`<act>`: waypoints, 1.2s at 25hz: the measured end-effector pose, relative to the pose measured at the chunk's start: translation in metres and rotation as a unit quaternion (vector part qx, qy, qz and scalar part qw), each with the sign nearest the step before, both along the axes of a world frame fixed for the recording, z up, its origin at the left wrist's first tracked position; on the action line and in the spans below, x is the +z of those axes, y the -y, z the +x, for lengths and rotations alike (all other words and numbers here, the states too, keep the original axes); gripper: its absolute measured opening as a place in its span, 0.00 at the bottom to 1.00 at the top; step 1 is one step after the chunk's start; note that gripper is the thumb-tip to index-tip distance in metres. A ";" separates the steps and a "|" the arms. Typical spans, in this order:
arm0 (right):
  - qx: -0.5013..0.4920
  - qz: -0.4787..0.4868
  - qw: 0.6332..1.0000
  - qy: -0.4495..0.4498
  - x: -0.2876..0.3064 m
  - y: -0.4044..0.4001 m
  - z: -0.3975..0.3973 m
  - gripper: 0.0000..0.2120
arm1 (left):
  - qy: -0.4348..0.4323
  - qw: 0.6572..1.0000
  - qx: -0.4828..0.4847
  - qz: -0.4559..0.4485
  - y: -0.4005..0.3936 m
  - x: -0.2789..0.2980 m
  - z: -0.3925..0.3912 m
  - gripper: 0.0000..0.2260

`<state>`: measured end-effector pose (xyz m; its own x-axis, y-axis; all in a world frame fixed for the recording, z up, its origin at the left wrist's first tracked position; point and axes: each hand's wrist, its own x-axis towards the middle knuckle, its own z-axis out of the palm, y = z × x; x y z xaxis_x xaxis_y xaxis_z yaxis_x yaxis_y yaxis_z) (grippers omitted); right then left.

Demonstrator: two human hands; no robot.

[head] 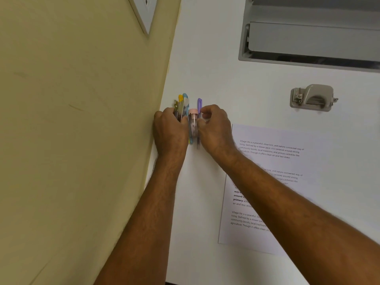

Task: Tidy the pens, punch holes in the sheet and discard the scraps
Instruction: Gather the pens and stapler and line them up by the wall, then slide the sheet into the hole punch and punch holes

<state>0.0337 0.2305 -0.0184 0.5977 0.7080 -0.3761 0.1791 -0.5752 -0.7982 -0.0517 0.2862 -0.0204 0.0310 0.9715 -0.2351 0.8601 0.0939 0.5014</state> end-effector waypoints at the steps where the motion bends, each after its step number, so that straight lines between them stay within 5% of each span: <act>1: 0.003 0.006 1.000 -0.002 -0.002 0.001 0.000 0.16 | 0.004 1.000 0.000 0.000 0.001 0.000 0.000 0.14; 6: 0.027 0.023 0.999 0.000 -0.011 0.007 0.000 0.18 | 0.021 1.000 -0.011 0.019 0.007 0.000 -0.002 0.11; 10: 0.040 0.025 0.999 0.000 -0.013 0.009 0.002 0.20 | 0.026 0.999 -0.007 0.023 0.014 0.003 -0.001 0.23; 18: 0.053 0.049 0.997 0.017 -0.012 0.026 0.006 0.21 | -0.025 0.997 -0.010 0.075 0.041 0.007 -0.001 0.25; 30: -0.001 0.062 0.991 0.117 0.009 0.175 0.072 0.13 | -0.028 0.982 -0.175 0.062 0.185 -0.001 0.039 0.25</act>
<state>0.1054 0.0554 -0.0096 0.6602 0.7383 -0.1376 0.3657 -0.4760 -0.7998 -0.0129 0.1012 -0.0210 0.3578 0.9251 -0.1273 0.8558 -0.2703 0.4412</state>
